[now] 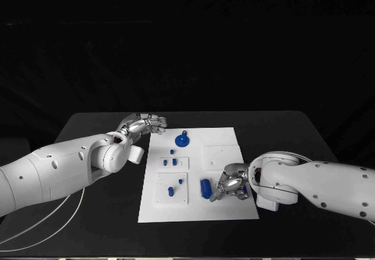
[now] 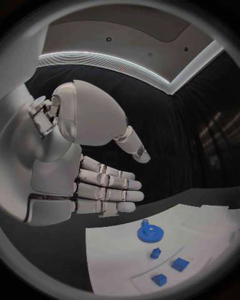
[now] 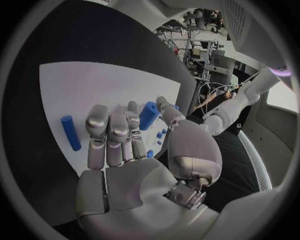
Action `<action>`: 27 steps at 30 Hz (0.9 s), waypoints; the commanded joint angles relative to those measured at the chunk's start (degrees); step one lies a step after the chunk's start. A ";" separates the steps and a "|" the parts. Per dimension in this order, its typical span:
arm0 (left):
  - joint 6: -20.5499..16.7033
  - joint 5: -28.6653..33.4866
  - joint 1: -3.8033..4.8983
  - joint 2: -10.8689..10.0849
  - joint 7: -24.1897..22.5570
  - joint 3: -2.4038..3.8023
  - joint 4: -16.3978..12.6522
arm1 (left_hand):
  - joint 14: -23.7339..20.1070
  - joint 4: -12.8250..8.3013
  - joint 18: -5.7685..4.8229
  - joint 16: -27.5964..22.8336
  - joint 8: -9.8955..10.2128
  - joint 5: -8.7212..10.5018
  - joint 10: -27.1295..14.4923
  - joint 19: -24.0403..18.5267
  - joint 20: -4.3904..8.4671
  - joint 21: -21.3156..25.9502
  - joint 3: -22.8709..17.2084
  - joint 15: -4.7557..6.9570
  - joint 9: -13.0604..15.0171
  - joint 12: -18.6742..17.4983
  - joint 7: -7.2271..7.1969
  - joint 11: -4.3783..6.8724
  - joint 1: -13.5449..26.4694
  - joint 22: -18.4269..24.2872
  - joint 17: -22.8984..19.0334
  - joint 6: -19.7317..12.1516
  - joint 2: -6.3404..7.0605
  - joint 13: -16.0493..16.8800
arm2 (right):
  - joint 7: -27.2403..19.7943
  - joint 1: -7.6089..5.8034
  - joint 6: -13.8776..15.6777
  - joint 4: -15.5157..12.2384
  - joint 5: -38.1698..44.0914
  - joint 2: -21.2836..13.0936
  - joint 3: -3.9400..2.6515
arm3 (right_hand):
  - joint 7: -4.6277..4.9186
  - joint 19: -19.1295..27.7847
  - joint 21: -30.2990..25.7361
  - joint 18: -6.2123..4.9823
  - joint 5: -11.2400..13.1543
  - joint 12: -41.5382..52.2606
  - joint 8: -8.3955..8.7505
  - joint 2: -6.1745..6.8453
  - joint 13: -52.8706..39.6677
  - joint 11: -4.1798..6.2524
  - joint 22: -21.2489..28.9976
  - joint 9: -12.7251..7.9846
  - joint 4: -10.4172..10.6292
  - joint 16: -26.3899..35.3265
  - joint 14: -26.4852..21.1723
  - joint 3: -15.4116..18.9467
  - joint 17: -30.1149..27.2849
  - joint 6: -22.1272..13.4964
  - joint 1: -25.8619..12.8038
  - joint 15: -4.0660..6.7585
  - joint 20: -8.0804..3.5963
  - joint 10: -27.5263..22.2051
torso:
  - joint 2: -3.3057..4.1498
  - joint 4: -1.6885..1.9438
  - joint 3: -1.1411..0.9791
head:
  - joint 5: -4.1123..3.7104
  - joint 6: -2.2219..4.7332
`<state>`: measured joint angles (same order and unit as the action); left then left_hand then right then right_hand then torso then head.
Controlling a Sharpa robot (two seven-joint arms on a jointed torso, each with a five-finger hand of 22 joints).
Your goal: Assemble the parts on the task board
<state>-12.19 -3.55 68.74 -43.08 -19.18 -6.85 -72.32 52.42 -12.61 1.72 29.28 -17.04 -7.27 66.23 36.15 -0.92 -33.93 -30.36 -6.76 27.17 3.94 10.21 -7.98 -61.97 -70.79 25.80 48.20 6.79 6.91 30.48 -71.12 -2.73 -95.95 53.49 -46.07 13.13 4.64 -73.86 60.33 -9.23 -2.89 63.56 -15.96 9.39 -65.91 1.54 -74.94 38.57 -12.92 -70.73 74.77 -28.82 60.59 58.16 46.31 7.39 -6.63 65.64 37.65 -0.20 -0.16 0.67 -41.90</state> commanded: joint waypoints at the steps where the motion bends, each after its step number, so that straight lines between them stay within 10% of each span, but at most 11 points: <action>1: 0.80 -0.21 0.07 0.06 -0.35 0.05 -0.14 | 0.24 0.25 0.84 -0.26 -0.40 0.36 0.33 -0.08 -0.07 0.23 -0.02 0.02 -0.08 0.19 -0.08 0.08 0.65 -0.06 0.10 -0.35 -0.10 -0.07 | -0.88 0.11 -0.95 -0.08 1.40 0.25 0.02 | 0.04 -0.40 -0.18 -5.77 0.07 -0.28 0.31 -1.24 -0.09 0.16 -0.53 0.11 -0.80 0.40 0.15 -0.55 0.07 0.65 1.49 0.35 0.13 0.24 | 0.02 0.04 -0.02 | -0.05 -0.02; 11: 0.84 -0.21 0.07 0.09 -0.32 0.05 -0.14 | 0.25 0.26 0.84 -0.30 -0.42 0.36 0.35 -0.10 -0.07 0.25 -0.02 0.01 -0.08 0.20 -0.09 0.09 0.65 -0.09 0.16 -0.33 -0.10 -0.09 | 0.09 0.36 1.37 0.65 2.84 1.56 0.02 | -0.05 -0.57 -0.18 -5.77 0.07 -0.53 0.56 -4.07 -0.07 0.23 -0.49 -0.06 1.90 0.41 0.30 -1.53 0.24 1.44 -1.21 0.34 0.91 0.69 | 0.05 0.09 0.02 | -0.02 -0.18; 15: 0.84 -0.23 0.07 0.03 -0.30 0.05 -0.14 | 0.25 0.26 0.84 -0.33 -0.43 0.37 0.36 -0.10 -0.07 0.26 -0.01 0.01 -0.08 0.21 -0.10 0.09 0.66 -0.10 0.18 -0.32 -0.09 -0.09 | 0.08 0.38 1.93 0.78 2.77 1.51 0.01 | -0.13 -0.59 -0.15 -5.77 0.07 -0.66 0.76 -7.37 -0.07 0.30 -0.53 -0.28 4.91 0.40 0.31 -3.72 0.35 1.81 -2.56 0.38 1.09 0.91 | 0.03 0.10 0.06 | -0.01 -0.25; 27: 0.90 -0.30 0.08 -0.07 -0.22 0.05 -0.18 | 0.25 0.23 0.83 -0.40 -0.46 0.46 0.40 -0.14 -0.08 0.30 0.00 0.01 -0.09 0.23 -0.11 0.11 0.64 -0.15 0.27 -0.29 -0.04 -0.11 | 0.70 0.38 -0.68 0.96 2.03 1.90 0.01 | -0.15 -0.56 0.83 -5.77 0.07 -0.85 1.58 -8.38 -0.56 0.29 -0.97 -1.51 8.89 0.15 0.32 -14.81 0.91 2.88 -4.88 0.35 1.35 1.35 | 0.01 0.04 0.05 | 0.16 -0.36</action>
<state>-12.11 -3.60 68.74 -43.17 -19.10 -6.85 -72.34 52.42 -12.61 1.72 29.06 -17.27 -7.04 66.23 36.15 -0.92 -33.93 -30.36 -6.76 27.18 3.94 10.21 -7.98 -61.97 -70.89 25.96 48.20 6.79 6.90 30.72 -70.73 -2.02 -95.14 55.26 -44.17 13.13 4.42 -74.40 60.93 -9.26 -2.87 63.11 -14.66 1.02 -66.43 1.74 -74.92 36.96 -3.91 -70.51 75.16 -43.23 61.45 60.36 41.75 7.46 -5.73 66.67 37.67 -0.14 -0.10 0.79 -42.24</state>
